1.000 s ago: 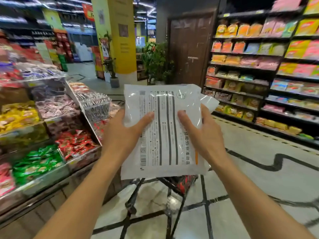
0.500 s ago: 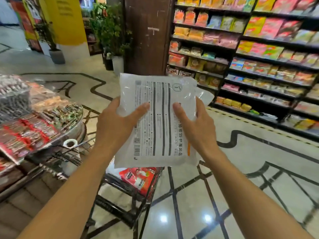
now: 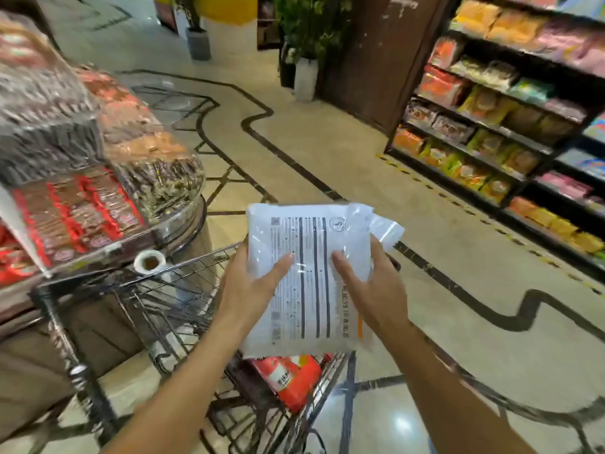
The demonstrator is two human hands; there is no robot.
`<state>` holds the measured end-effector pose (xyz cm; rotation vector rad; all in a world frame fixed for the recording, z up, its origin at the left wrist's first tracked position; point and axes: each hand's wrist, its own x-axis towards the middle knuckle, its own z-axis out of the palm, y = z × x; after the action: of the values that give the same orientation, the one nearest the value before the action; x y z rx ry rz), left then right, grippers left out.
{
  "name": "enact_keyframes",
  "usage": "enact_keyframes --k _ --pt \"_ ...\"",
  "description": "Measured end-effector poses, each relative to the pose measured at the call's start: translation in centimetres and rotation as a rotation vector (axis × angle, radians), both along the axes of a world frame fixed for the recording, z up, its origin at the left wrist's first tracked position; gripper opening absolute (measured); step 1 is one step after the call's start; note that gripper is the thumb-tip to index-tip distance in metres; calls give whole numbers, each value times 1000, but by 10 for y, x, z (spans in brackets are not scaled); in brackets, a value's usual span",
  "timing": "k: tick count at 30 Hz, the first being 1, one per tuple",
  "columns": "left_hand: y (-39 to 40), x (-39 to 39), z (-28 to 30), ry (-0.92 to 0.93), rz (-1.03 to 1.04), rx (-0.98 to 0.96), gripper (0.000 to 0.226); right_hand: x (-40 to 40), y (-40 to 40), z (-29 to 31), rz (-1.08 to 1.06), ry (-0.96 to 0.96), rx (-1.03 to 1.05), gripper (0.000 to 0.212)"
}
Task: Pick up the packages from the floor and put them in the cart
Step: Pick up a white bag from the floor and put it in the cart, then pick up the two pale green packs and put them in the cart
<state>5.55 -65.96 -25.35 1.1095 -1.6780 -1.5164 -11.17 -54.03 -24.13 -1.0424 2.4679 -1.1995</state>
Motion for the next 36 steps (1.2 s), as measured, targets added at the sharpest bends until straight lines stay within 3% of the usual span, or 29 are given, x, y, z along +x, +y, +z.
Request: enact_keyframes --k 4,9,18,20,23,29,33,36 --pt "-21 -20 -71 -57 131 144 47 -38 -46 -71 148 -58 167 89" --pt "-34 -44 -142 -144 247 296 33 -74 -91 -156 318 -138 385 96" --pt "-7 -51 -274 -309 369 582 37 -93 -93 -288 533 -385 707 96" --pt "2 -45 -293 -301 399 622 47 -92 -93 -306 574 -397 728 99" --pt "9 -31 -322 -258 445 715 80 -91 -96 -321 620 -343 754 102" --pt "11 -35 -319 -445 484 802 51 -95 -100 -330 664 -499 760 104" --pt "6 -42 -284 -621 470 748 87 -105 -109 -307 645 -510 744 116" --pt "-8 -41 -231 -812 394 544 96 -109 -116 -275 612 -420 684 131"
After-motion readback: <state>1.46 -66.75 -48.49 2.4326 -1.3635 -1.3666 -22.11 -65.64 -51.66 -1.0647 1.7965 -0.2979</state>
